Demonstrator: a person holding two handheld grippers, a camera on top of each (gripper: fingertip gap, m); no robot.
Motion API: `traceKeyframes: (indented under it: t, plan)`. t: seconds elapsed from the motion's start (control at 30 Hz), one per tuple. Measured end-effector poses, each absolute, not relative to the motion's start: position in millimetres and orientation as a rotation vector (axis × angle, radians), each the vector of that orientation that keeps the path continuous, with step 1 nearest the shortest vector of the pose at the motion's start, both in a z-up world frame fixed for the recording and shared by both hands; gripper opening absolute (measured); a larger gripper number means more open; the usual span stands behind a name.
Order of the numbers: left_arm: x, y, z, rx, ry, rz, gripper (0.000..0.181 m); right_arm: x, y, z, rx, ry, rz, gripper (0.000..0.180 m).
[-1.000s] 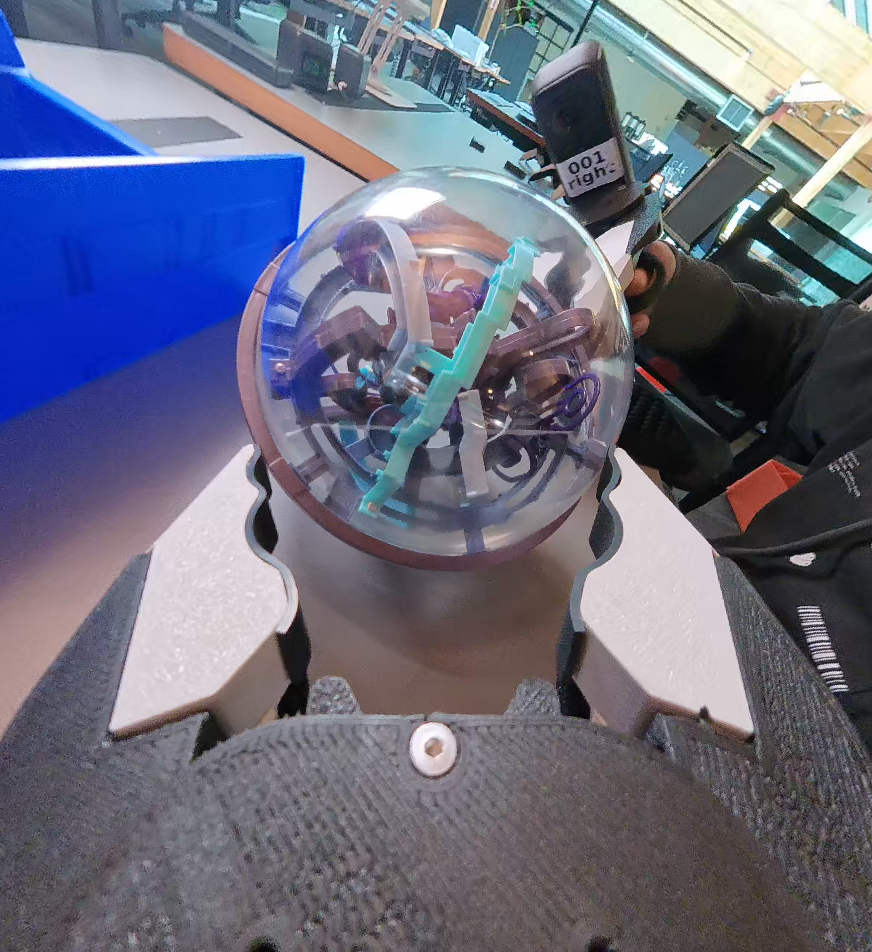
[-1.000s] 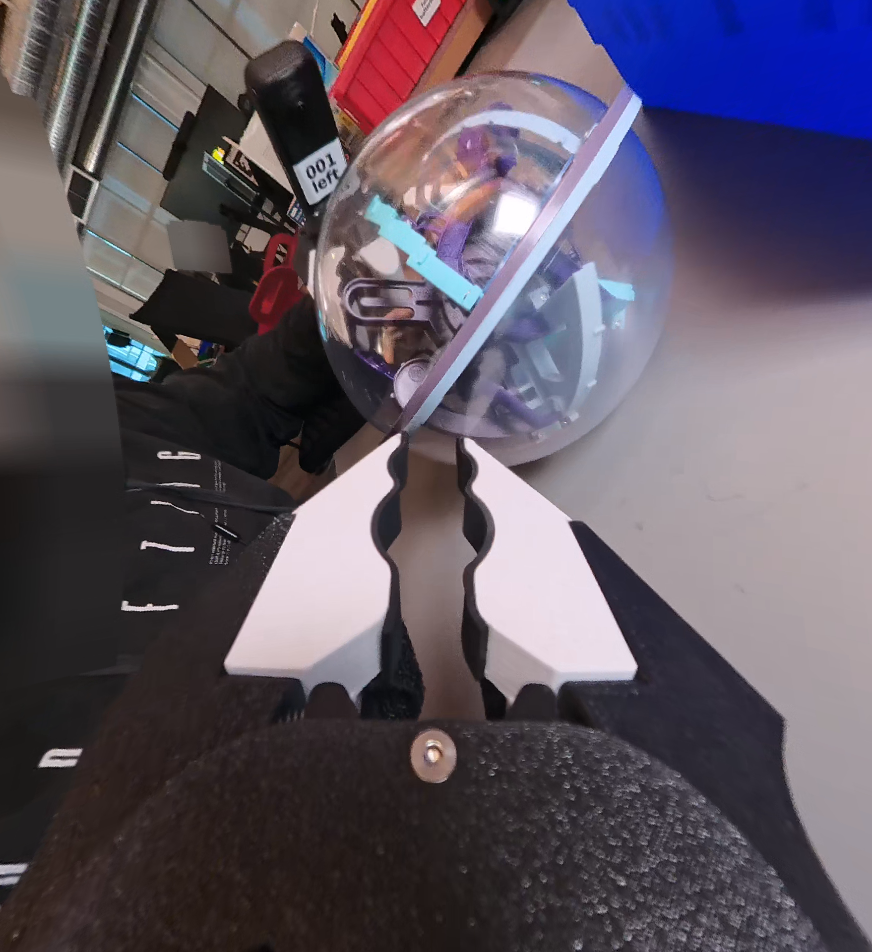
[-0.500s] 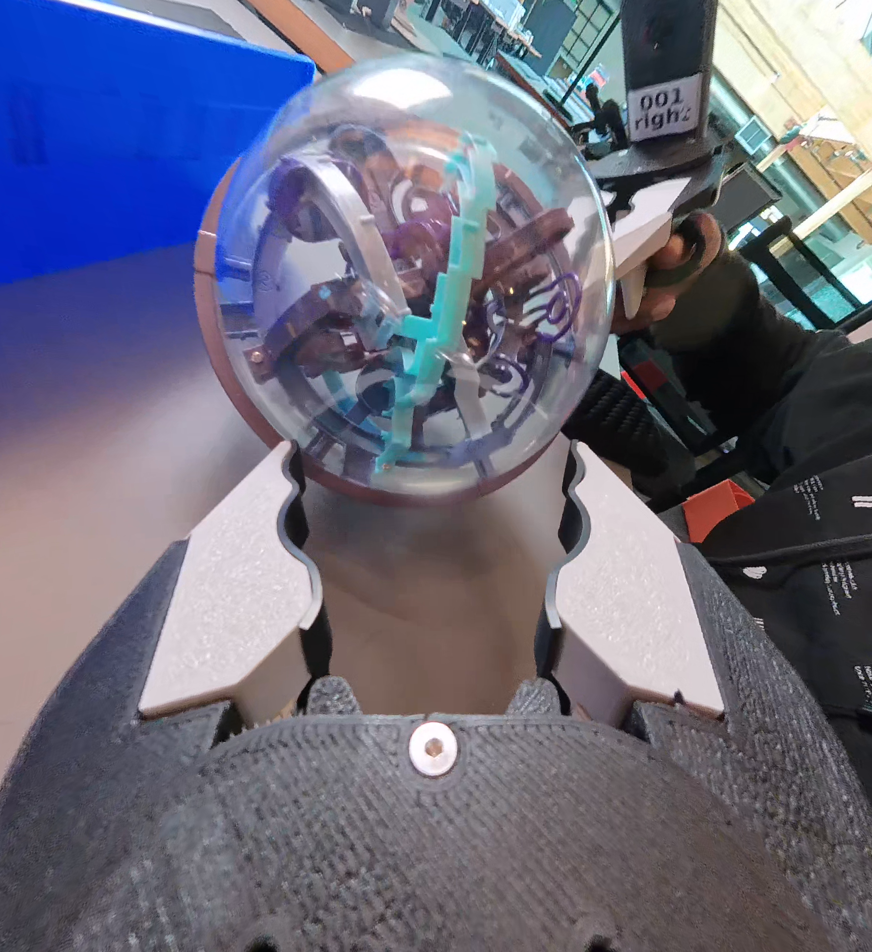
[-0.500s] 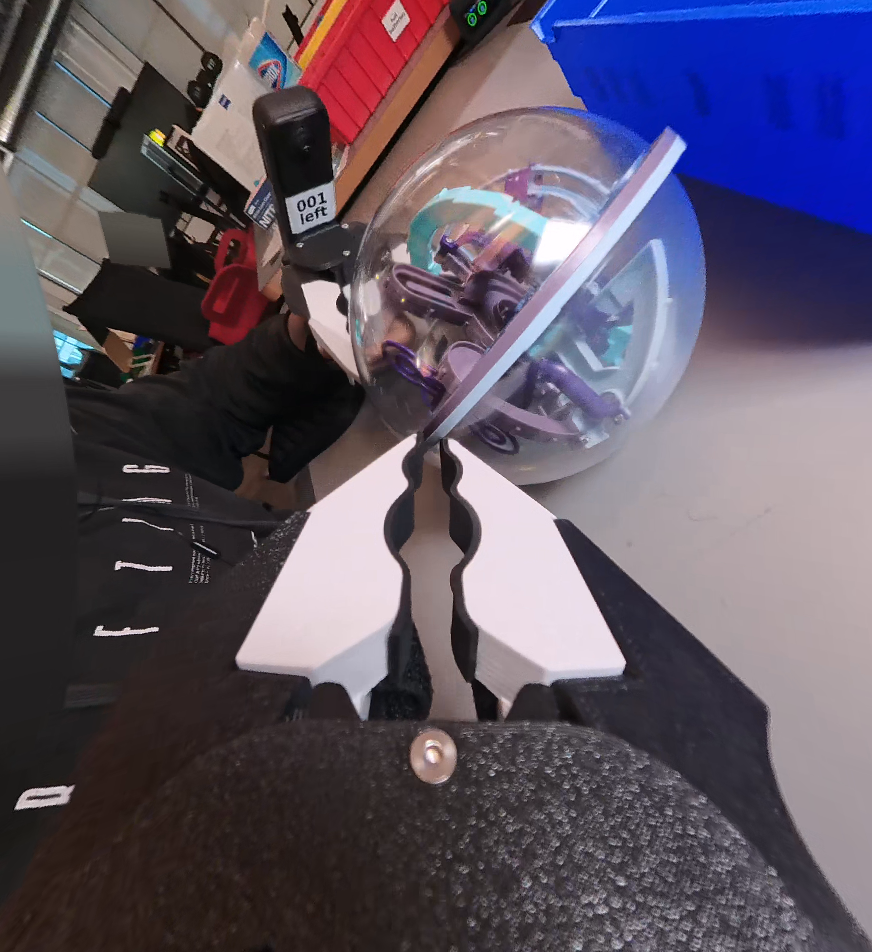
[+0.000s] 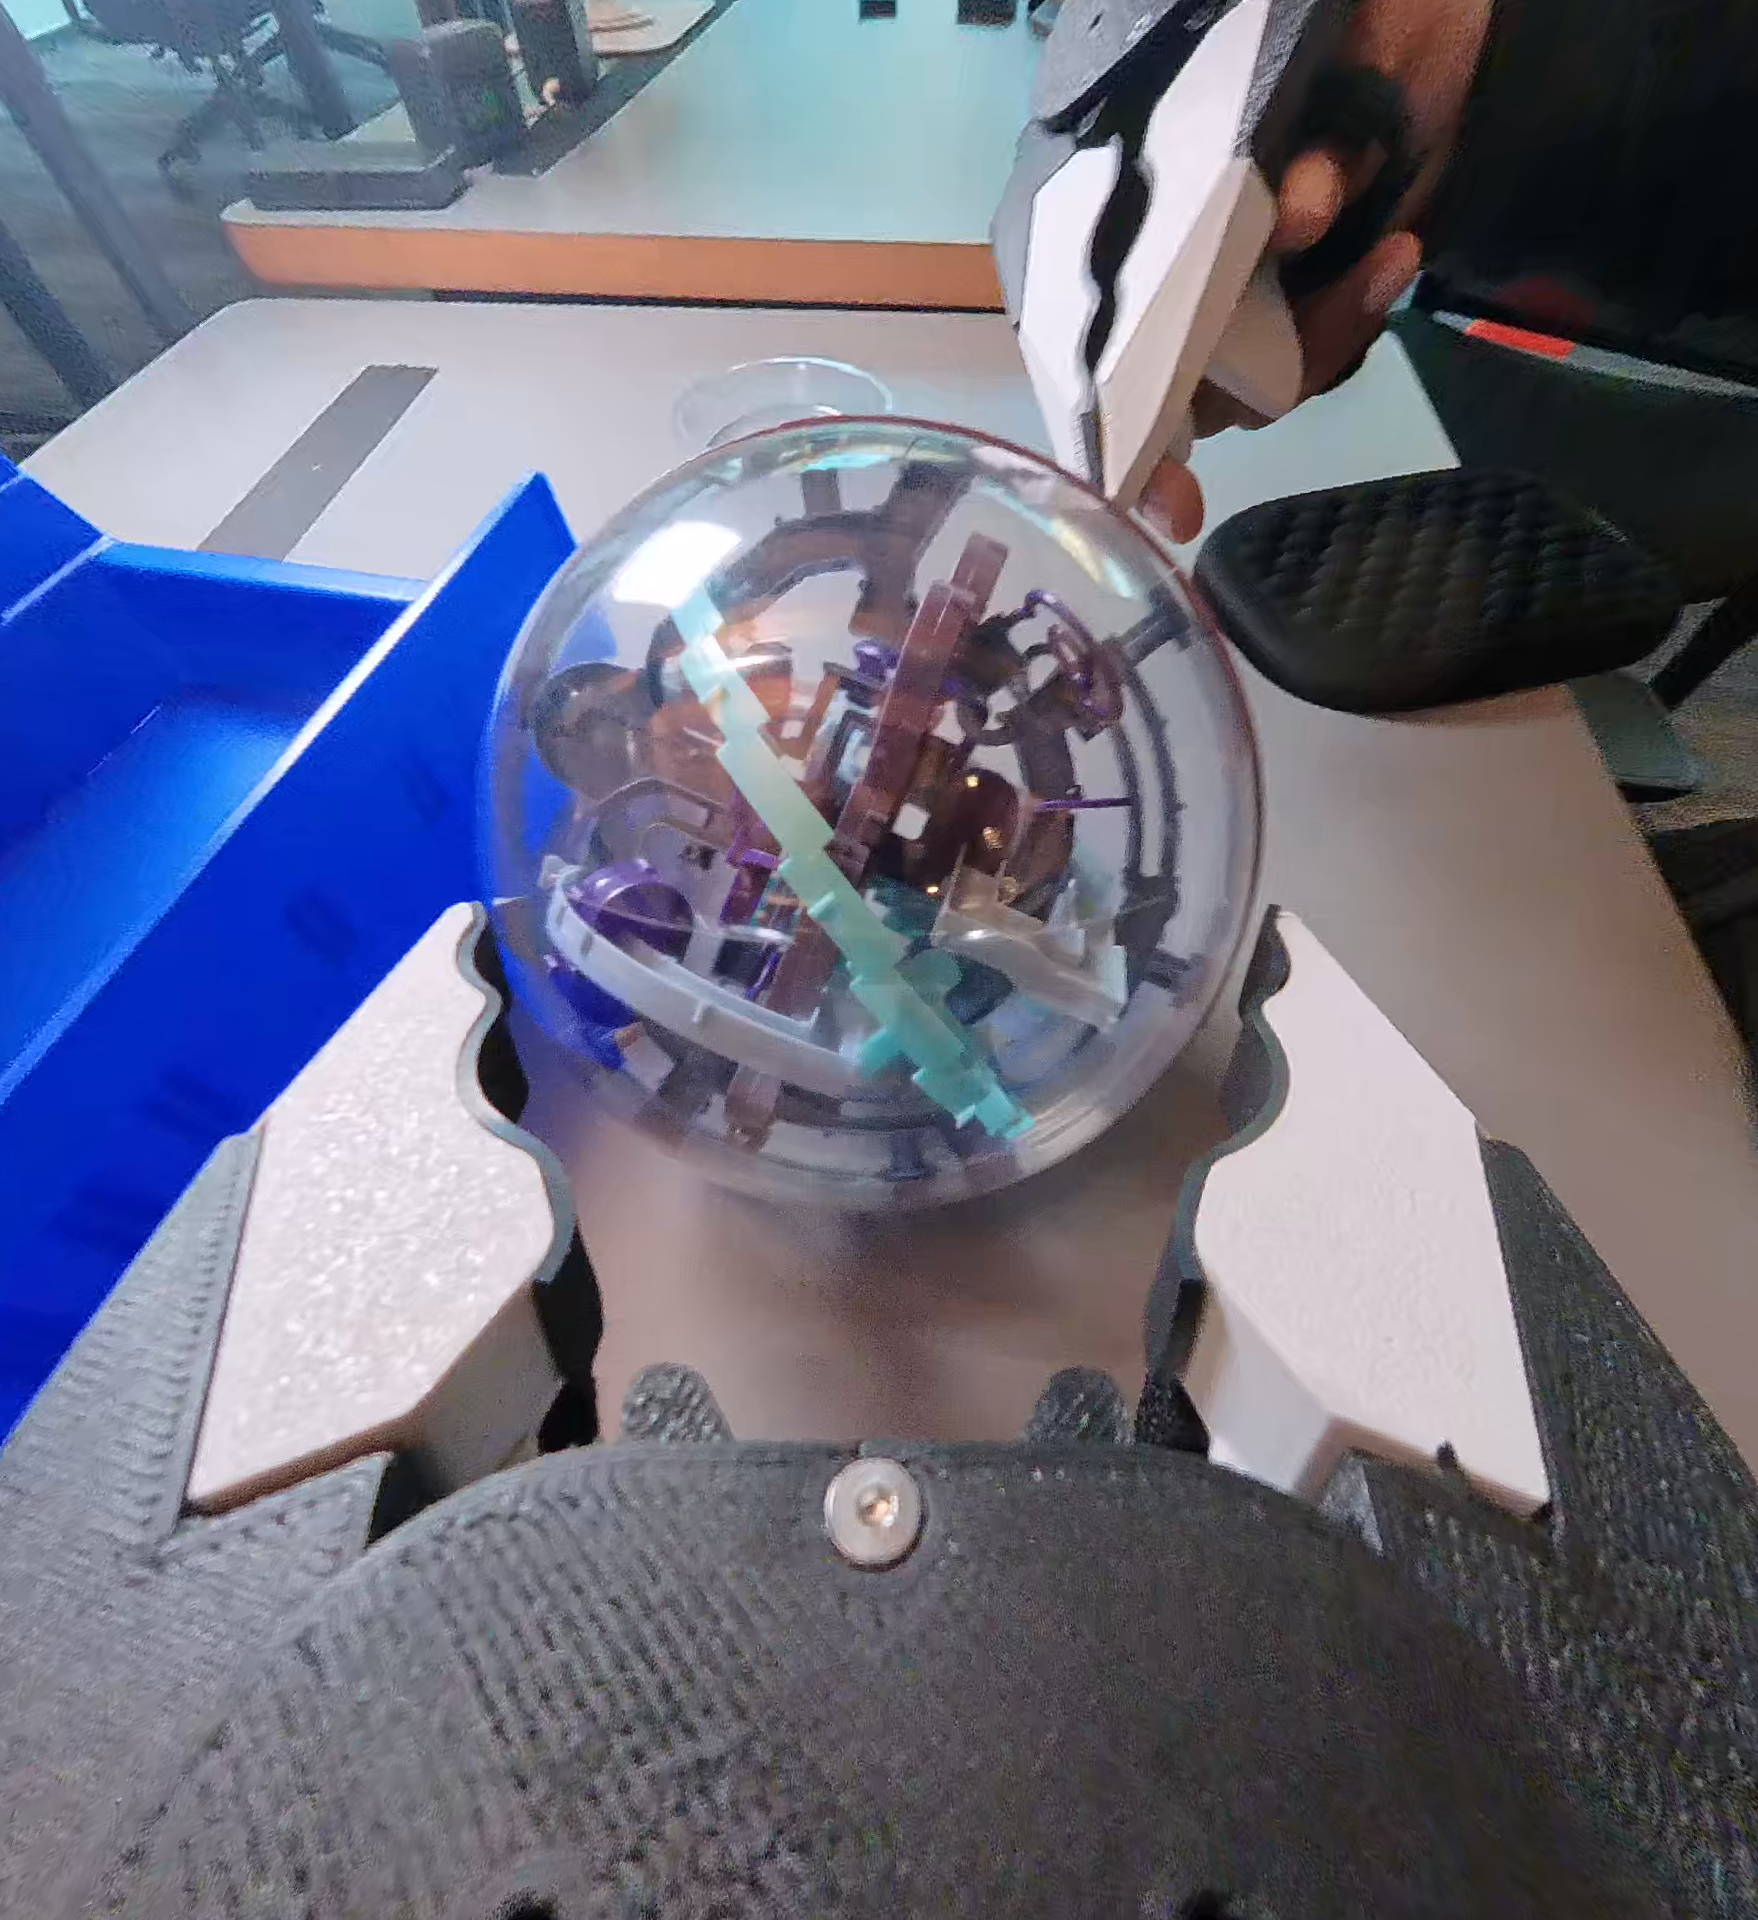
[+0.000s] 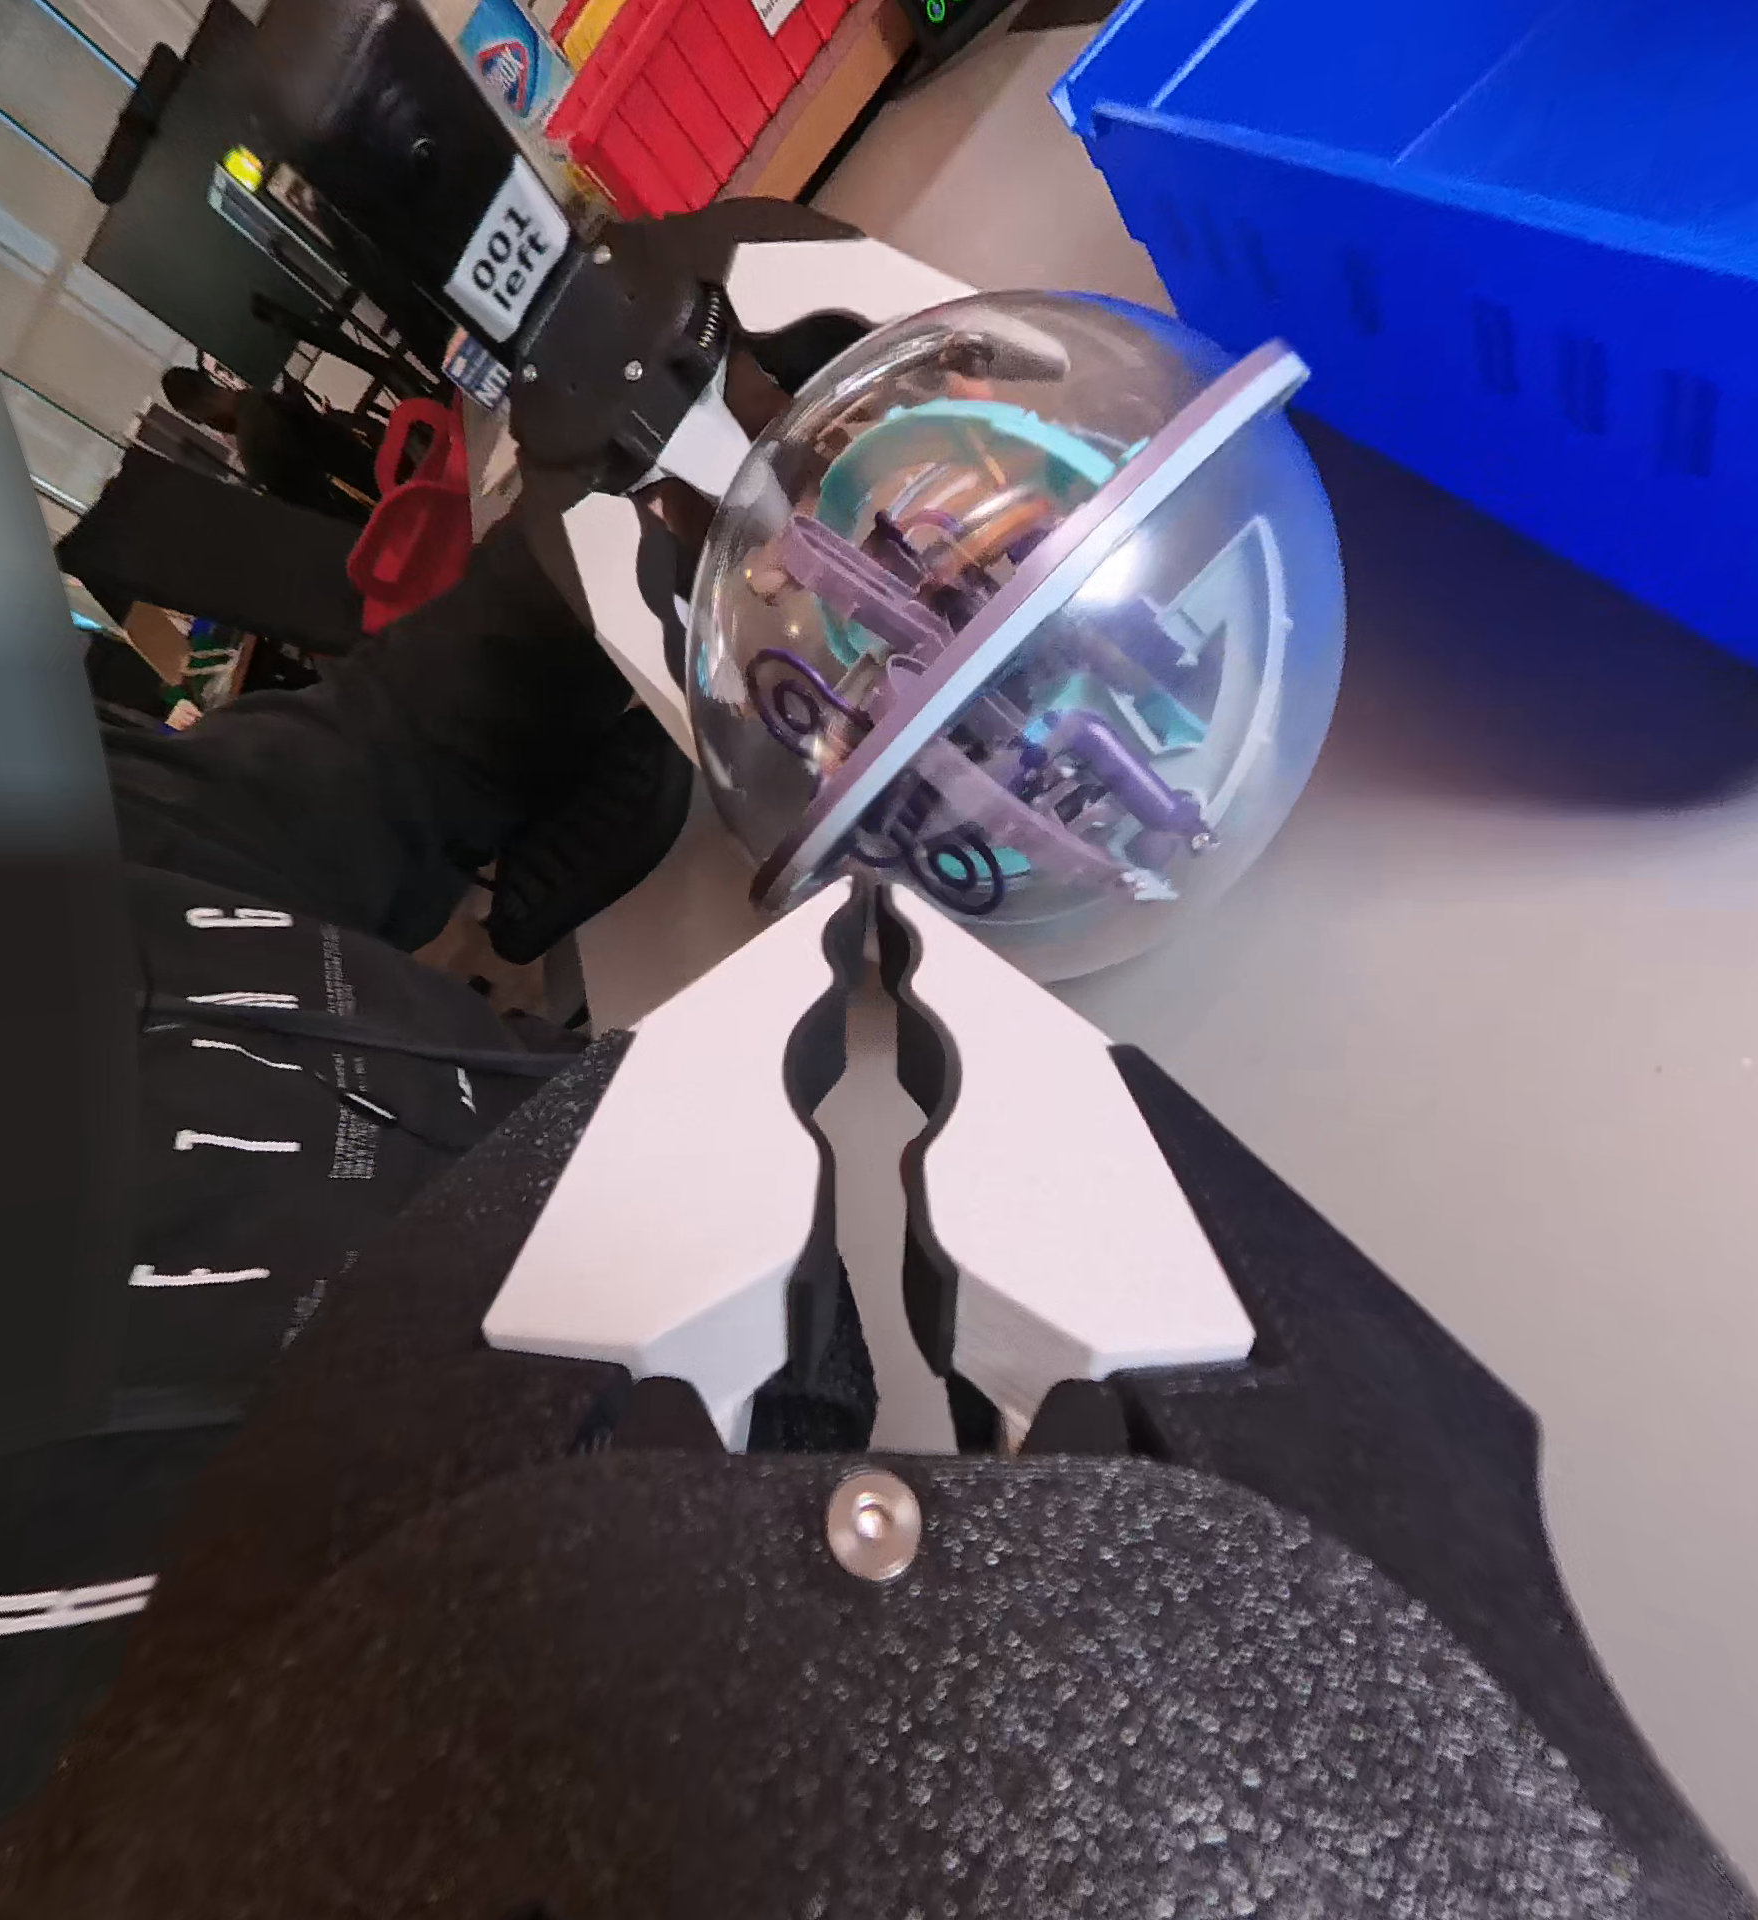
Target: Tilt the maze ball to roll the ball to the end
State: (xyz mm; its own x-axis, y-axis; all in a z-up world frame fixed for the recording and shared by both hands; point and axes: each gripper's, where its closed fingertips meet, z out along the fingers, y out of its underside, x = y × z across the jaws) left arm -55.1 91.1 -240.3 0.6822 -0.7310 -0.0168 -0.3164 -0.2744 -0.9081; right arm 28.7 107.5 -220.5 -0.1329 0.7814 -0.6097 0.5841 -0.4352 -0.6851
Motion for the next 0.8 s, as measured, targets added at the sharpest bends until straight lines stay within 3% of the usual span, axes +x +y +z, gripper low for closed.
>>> traceKeyframes:
  t: [0.13, 0.27, 0.47, 0.8]
  plan:
    - [-58.3, 98.0, -246.5, -1.876, 0.748, -0.557, 0.134, 32.8, 123.7, -224.2, -1.662, -1.618, 1.522, 0.037]
    - [-60.6, 96.5, -255.1, -1.882, 0.697, -0.619, 0.134, 36.3, 153.6, -260.2, -1.448, -1.724, 1.151, 0.076]
    - [-59.3, 96.6, -260.5, -1.913, 0.580, -0.779, 0.129, 6.6, 138.0, -283.3, -1.235, -1.819, 1.019, 0.089]
    - [-63.2, 92.5, -263.3, -1.909, 0.444, -0.964, 0.129, 1.5, 136.2, -260.2, -1.197, -1.751, 1.200, 0.090]
